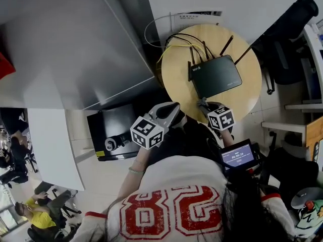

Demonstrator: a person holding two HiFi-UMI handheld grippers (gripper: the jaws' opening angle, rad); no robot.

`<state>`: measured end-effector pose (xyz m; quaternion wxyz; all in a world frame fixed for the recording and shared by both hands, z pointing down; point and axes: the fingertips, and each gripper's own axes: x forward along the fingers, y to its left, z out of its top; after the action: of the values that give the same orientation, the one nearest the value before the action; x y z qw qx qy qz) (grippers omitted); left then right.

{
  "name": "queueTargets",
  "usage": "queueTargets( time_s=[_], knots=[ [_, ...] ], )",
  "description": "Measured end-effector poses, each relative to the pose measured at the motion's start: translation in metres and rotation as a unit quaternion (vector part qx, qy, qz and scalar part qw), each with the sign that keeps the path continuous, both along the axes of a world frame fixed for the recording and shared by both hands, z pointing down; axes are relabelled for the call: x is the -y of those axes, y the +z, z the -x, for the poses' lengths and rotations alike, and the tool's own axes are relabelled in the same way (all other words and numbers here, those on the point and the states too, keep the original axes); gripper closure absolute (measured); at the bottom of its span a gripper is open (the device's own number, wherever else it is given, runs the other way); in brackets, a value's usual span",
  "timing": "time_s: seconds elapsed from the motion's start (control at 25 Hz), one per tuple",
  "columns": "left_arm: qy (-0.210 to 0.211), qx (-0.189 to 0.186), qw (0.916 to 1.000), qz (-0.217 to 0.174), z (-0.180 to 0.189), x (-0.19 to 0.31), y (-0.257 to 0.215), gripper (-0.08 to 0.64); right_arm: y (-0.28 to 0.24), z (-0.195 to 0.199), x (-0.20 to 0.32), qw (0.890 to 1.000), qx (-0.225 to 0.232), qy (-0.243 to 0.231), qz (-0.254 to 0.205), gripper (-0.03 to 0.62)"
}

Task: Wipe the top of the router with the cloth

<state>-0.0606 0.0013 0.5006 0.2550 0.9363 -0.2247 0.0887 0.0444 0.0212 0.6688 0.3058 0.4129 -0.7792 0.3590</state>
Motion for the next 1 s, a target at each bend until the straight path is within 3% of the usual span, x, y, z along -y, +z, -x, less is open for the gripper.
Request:
queueTargets(
  time_s=[0.44, 1.0],
  knots=[
    [-0.055, -0.006, 0.9985, 0.0, 0.031, 0.002, -0.003, 0.558, -0.019, 0.036, 0.015, 0.998, 0.002, -0.067, -0.016, 0.535],
    [-0.129, 0.001, 0.9917, 0.0, 0.044, 0.011, -0.003, 0.558, -0.029, 0.025, 0.091, 0.993, -0.017, -0.112, -0.045, 0.535]
  ],
)
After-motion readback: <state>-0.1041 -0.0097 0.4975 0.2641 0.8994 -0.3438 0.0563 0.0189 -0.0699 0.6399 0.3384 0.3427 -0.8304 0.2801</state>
